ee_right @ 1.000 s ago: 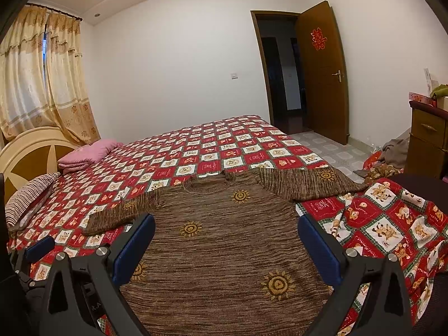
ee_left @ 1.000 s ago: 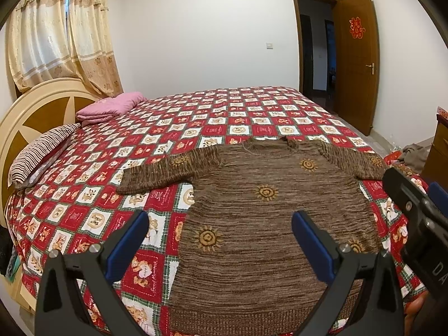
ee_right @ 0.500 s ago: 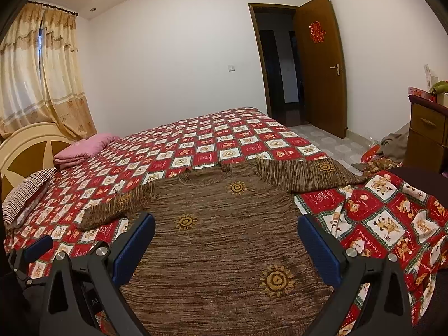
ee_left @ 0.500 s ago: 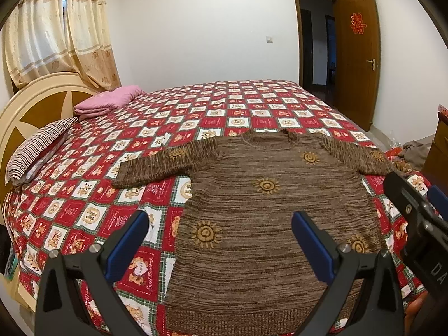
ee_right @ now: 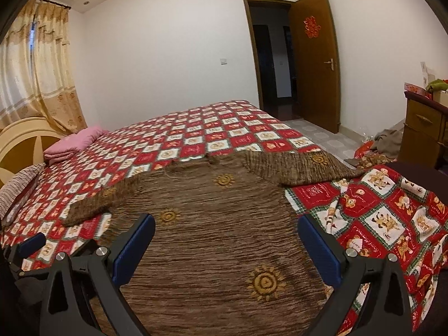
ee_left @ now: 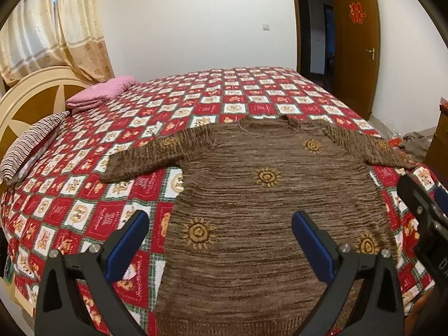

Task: Fold small clothes
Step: 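Grasp the sweater sleeve with the right gripper and fold it across the body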

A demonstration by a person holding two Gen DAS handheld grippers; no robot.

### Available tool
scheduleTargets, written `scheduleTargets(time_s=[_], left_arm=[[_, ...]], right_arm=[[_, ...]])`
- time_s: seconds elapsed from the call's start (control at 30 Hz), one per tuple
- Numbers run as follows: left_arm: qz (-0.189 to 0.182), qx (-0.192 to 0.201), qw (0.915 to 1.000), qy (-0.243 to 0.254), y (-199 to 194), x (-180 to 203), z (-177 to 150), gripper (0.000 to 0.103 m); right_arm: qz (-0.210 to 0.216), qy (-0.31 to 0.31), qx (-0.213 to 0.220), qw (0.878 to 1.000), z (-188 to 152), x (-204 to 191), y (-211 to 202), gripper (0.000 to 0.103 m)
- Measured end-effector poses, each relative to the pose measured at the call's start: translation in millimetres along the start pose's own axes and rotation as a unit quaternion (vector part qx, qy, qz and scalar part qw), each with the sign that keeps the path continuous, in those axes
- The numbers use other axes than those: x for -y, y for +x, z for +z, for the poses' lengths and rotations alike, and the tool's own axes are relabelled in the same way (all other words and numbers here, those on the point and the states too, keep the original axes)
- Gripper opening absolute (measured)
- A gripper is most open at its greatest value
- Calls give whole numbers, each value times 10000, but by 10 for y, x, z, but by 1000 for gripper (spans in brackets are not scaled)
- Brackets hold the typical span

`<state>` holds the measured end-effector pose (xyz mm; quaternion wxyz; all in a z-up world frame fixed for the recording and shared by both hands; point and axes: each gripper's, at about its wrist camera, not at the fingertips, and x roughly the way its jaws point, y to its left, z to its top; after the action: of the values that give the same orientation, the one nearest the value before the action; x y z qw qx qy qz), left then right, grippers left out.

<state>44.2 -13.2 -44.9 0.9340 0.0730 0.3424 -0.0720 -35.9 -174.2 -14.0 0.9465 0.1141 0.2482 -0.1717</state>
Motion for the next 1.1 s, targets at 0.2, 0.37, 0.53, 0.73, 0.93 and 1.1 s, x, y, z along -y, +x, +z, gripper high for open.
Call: scheduleTargets(time_s=[0.2,0.37,0.53,0.73,0.93,1.1], left_arm=[[-286,-21,9995,121,384,-1,149,103],[-9,144,9998,127,785,-89,400,103],[238,144,9993,259,1231,-134,508,103],[235,-190,9995,-37,1701,-215,417,103],[264,-669,9968,-353,1975,-229,315,103],[16,-923,9936,-644,2049,-287,299,103]], right_arm=[[-55,356,-365,9987,53,376,460,102],[-70,964,-613,9934,289,902,815,81],[-174,2281,-689,9710,577,1896,1162,66],[-187,3874,-875,9176,648,2993,1571,60],[-409,4244,-1141,8973,701,3308,1940,60],[-641,4149,-1461,8958,767,3319,2329,60]])
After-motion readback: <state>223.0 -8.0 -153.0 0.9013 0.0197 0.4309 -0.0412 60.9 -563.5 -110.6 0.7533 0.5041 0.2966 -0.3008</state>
